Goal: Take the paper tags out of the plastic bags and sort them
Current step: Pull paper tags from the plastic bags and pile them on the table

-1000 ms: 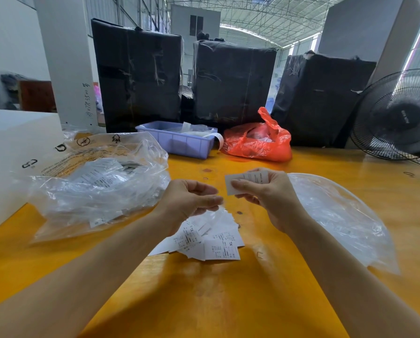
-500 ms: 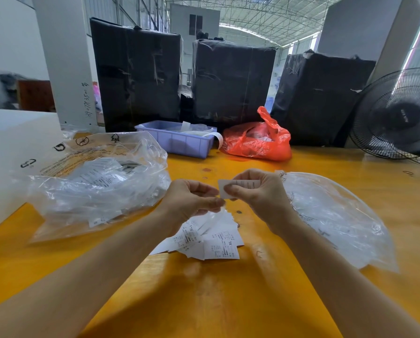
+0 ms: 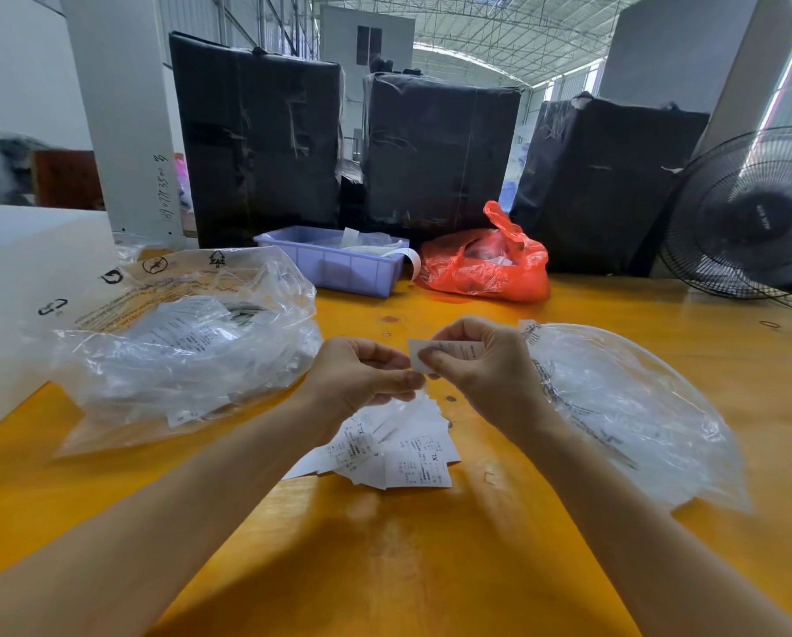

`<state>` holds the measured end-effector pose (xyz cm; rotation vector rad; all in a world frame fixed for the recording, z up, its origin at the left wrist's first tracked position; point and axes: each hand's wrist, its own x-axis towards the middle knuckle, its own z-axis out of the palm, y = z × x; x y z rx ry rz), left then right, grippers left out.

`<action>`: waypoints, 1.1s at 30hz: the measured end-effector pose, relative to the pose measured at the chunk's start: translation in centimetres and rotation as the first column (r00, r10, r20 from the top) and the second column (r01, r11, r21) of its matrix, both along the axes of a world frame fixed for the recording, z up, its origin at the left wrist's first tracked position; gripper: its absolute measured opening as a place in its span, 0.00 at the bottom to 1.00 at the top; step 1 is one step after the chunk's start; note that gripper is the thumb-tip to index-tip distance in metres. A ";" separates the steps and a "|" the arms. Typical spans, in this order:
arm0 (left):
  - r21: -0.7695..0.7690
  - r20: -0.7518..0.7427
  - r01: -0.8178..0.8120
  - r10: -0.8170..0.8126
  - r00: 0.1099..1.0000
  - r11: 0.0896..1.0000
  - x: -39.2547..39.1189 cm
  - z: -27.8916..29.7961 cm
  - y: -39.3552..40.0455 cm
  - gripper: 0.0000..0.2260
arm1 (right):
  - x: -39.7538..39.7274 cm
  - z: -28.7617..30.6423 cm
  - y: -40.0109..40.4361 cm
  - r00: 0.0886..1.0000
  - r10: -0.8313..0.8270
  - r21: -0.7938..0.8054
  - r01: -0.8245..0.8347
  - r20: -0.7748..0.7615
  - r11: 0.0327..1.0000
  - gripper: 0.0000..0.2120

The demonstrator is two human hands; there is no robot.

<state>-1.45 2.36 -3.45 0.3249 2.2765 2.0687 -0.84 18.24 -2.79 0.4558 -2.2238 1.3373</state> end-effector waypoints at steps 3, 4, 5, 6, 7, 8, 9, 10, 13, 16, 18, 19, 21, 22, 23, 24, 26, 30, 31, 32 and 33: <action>-0.005 0.005 0.002 -0.002 1.000 1.000 0.0 0.0 0.0 0.11 | -0.1 0.0 0.0 1.000 -0.002 -0.006 0.002 -0.026 1.000 0.04; -0.004 0.007 0.001 -0.001 1.000 1.000 0.0 0.0 0.0 0.11 | -0.1 0.0 0.0 1.000 -0.002 -0.004 0.002 -0.031 1.000 0.04; -0.002 0.009 -0.002 0.002 1.000 1.000 0.0 0.0 0.1 0.11 | 0.0 0.0 0.0 0.999 -0.003 0.001 0.003 -0.034 1.000 0.04; 0.001 0.010 -0.004 0.004 1.000 1.000 0.0 0.0 0.0 0.11 | 0.0 -0.1 0.0 0.999 -0.002 0.004 0.002 -0.035 1.000 0.05; 0.004 0.009 -0.007 0.007 1.000 1.000 -0.1 0.0 0.0 0.11 | 0.0 -0.1 0.0 0.999 0.001 0.004 -0.001 -0.033 1.000 0.05; 0.008 0.008 -0.011 0.010 1.000 1.000 -0.1 0.0 0.0 0.10 | 0.0 -0.1 0.0 1.000 0.006 0.002 -0.005 -0.029 1.000 0.04; 0.014 0.007 -0.015 0.015 1.000 1.000 -0.1 0.0 0.0 0.10 | 0.0 -0.1 0.0 1.000 0.009 0.000 -0.009 -0.023 1.000 0.04; 0.018 0.007 -0.020 0.020 1.000 1.000 -0.1 0.0 0.0 0.10 | 0.0 -0.1 0.0 1.000 0.011 0.000 -0.011 -0.019 1.000 0.04; 0.023 0.005 -0.037 0.037 0.999 0.999 -0.1 0.0 0.0 0.10 | -0.1 -0.2 0.0 1.000 0.015 -0.001 -0.015 -0.016 1.000 0.04; 0.031 -0.004 -0.049 0.049 0.999 0.998 -0.1 0.0 0.0 0.10 | -0.1 -0.3 -0.1 0.998 0.052 -0.013 -0.052 0.028 0.999 0.04; 0.037 -0.007 -0.054 0.054 0.998 0.998 -0.1 -0.1 0.0 0.09 | -0.2 -0.4 -0.2 0.992 0.093 -0.038 -0.090 0.083 0.995 0.04; 0.036 -0.008 -0.056 0.056 0.998 0.998 -0.1 -0.1 0.0 0.09 | -0.2 -0.4 -0.2 0.991 0.099 -0.049 -0.094 0.094 0.994 0.04; 0.023 -0.011 -0.057 0.057 0.998 0.998 -0.1 -0.1 0.0 0.09 | -0.4 -0.4 -0.1 0.992 0.092 -0.069 -0.086 0.087 0.994 0.05; 0.015 -0.012 -0.056 0.056 0.998 0.998 -0.1 -0.1 0.0 0.10 | -0.4 -0.4 0.0 0.993 0.089 -0.081 -0.082 0.079 0.993 0.05; 0.008 -0.013 -0.055 0.056 0.998 0.998 -0.1 -0.1 0.0 0.10 | -0.5 -0.4 0.0 0.993 0.089 -0.094 -0.082 0.073 0.992 0.05; 0.003 -0.015 -0.055 0.055 0.998 0.998 -0.1 -0.1 0.0 0.10 | -0.5 -0.4 0.1 0.993 0.090 -0.102 -0.082 0.072 0.991 0.05; 0.001 -0.019 -0.057 0.057 0.998 0.998 -0.1 -0.1 0.1 0.10 | -0.5 -0.4 0.2 0.994 0.086 -0.098 -0.079 0.069 0.992 0.05; 0.004 -0.026 -0.068 0.068 0.997 0.998 -0.1 -0.1 0.0 0.10 | -0.4 -0.4 0.1 0.995 0.080 -0.088 -0.075 0.063 0.993 0.05; 0.006 -0.027 -0.072 0.072 0.997 0.997 -0.2 -0.1 0.0 0.10 | -0.3 -0.3 0.1 0.994 0.085 -0.089 -0.080 0.064 0.993 0.05; 0.007 -0.027 -0.076 0.076 0.997 0.997 -0.2 -0.2 -0.1 0.10 | -0.2 -0.2 0.0 0.994 0.090 -0.094 -0.084 0.062 0.992 0.05; 0.007 -0.027 -0.079 0.079 0.996 0.997 -0.1 -0.2 -0.1 0.10 | -0.1 -0.2 -0.1 0.994 0.092 -0.102 -0.086 0.059 0.991 0.05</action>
